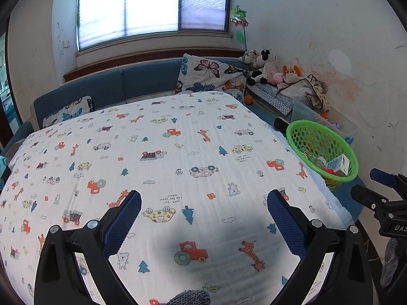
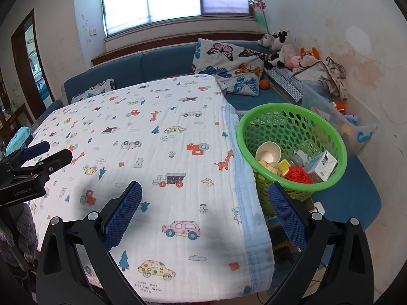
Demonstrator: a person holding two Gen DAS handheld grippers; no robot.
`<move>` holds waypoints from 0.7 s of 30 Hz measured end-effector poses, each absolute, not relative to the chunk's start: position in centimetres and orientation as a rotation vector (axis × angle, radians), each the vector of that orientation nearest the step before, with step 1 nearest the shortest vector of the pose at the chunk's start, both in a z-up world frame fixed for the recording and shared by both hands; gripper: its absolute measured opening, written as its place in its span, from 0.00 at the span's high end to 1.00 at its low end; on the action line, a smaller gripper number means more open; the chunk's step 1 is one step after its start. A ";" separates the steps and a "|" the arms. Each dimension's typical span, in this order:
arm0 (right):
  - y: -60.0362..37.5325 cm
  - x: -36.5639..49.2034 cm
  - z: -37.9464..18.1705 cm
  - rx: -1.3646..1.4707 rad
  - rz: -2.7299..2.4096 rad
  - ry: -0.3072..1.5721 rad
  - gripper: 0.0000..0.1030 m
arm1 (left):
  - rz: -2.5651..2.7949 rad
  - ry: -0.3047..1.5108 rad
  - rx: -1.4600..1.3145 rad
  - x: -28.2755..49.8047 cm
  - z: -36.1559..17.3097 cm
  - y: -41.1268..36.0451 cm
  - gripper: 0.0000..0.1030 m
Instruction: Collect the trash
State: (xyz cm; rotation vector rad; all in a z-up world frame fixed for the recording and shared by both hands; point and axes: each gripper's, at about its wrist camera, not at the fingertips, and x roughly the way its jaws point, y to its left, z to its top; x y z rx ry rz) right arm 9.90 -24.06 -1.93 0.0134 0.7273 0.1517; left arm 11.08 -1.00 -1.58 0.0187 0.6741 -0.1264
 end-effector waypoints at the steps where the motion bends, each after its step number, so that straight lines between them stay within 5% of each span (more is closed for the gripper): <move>1: -24.0 9.9 -1.9 0.013 0.150 0.726 0.04 | -0.127 0.673 0.018 11.0 -1.6 -1.0 0.07; 21: -23.5 9.6 -1.8 0.005 0.159 0.726 0.04 | -0.116 0.645 0.006 10.4 -1.2 -0.6 0.07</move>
